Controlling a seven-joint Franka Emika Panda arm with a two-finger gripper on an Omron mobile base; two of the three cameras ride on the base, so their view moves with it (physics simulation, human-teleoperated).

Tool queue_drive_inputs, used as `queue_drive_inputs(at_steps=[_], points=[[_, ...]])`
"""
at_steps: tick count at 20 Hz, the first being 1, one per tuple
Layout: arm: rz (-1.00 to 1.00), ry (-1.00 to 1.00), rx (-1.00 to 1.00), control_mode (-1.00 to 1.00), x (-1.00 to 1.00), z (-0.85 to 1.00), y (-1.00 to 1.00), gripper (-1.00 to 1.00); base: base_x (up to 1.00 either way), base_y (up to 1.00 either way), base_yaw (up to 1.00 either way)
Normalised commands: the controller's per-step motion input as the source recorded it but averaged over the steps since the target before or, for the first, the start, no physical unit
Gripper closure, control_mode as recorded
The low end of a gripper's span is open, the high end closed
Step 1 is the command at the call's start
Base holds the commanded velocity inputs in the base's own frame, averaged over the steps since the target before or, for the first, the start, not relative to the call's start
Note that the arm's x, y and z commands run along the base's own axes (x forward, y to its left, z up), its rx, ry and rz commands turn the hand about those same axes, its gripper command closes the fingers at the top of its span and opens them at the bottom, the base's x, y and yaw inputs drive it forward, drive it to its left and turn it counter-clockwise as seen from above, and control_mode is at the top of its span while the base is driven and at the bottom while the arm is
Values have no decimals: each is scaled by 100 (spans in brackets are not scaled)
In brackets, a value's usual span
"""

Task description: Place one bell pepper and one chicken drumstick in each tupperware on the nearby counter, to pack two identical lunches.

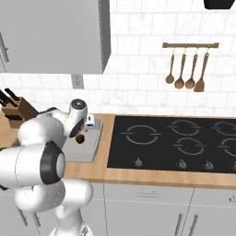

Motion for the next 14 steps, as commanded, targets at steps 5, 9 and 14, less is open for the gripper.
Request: queue_drive_inputs(at_steps=[5,9,14], points=[[-9,3,0,-100,-73,100,-45,-100,0,0,0],[-15,5,0,-100,-85,100,-38,-100,0,0,0],[-13,0,0,-100,-91,85,-35,-100,0,0,0]])
